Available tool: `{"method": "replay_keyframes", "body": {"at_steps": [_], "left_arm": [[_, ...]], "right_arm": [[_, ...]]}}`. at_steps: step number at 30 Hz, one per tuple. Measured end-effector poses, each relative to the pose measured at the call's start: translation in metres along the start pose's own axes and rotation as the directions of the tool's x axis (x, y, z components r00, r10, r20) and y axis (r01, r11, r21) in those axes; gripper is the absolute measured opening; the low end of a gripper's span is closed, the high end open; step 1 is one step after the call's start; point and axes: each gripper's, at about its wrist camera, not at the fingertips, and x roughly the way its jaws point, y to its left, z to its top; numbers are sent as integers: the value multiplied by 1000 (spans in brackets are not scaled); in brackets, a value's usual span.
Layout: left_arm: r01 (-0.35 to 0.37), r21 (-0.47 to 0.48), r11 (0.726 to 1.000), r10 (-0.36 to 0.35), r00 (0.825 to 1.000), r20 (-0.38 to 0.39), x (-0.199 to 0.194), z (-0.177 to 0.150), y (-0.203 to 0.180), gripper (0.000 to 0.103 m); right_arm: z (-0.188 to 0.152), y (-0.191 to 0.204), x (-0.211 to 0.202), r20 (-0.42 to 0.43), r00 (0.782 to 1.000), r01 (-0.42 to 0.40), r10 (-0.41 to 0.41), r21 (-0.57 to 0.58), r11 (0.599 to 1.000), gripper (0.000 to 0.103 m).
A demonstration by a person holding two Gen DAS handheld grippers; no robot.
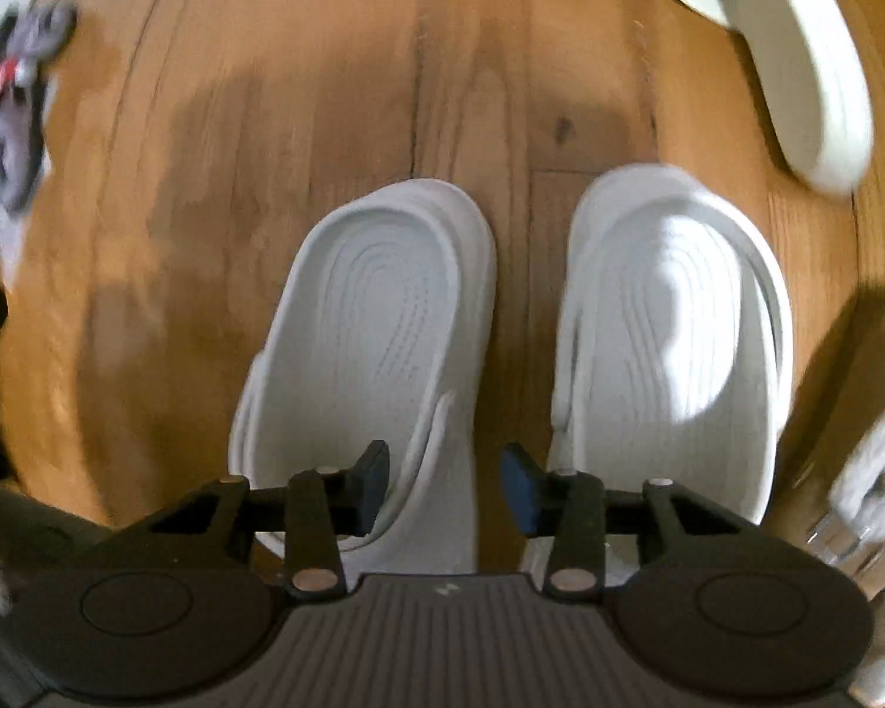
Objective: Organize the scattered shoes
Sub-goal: 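Grasp the white slide with the left gripper and lift it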
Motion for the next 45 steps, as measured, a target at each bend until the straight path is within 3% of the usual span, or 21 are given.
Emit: {"method": "replay_keyframes", "body": {"at_steps": [2,6,10,14,15,16,18,20,22,24,26,28,30,34,38,41,43,45], "left_arm": [[-7,12,1000,7,1000,-16,5,-1,-3,103],[-48,18,999,48,999,3,5,2,-2,103],[-138,44,989,134,988,80,-2,16,0,103],[-118,62,991,113,990,81,3,21,-6,103],[-98,79,992,92,993,79,6,23,-11,103],[-82,105,991,73,994,82,7,26,-18,103],[-58,176,983,40,994,105,7,32,-38,103],[-50,268,962,10,989,150,6,37,-62,103],[-38,332,942,-26,982,186,7,42,-85,103],[-66,432,900,-46,969,244,16,51,-124,103],[-112,519,847,-49,957,287,29,60,-162,103],[-140,562,815,-53,949,312,37,65,-184,103],[-196,627,754,-65,928,367,62,73,-223,103],[-211,659,722,-76,922,379,100,81,-253,98],[-207,629,749,-61,924,378,117,84,-258,94],[-184,568,802,-44,931,363,124,94,-254,94],[-191,544,817,-30,928,371,127,100,-253,94],[-200,544,815,-24,926,377,132,105,-256,93]], "right_arm": [[-3,7,1,2,1000,13,-13,-46,999,21],[-9,14,-14,9,993,120,-121,-226,967,19],[-6,-1,-29,42,983,182,-177,-186,966,18],[-4,-18,-50,-7,999,46,-46,-77,996,70],[-3,-26,-62,-16,1000,-22,21,-45,999,76],[-1,-32,-72,-10,998,-58,58,-34,998,76],[1,-51,-100,31,998,-53,54,-24,998,77],[7,-70,-128,78,997,-29,29,3,1000,77],[15,-99,-161,180,983,-44,32,62,997,80],[17,-133,-191,274,961,-64,20,151,986,83],[15,-142,-203,307,951,-26,-29,173,985,83],[13,-152,-215,337,938,11,-78,195,981,83],[11,-160,-225,363,925,36,-115,216,976,83],[13,-173,-227,377,923,-25,-78,262,965,83],[16,-176,-232,393,916,-40,-75,277,960,83],[15,-173,-231,388,918,-28,-81,268,963,83],[19,-177,-227,377,923,-27,-82,275,961,83],[23,-181,-225,372,925,-29,-81,280,960,83]]}}
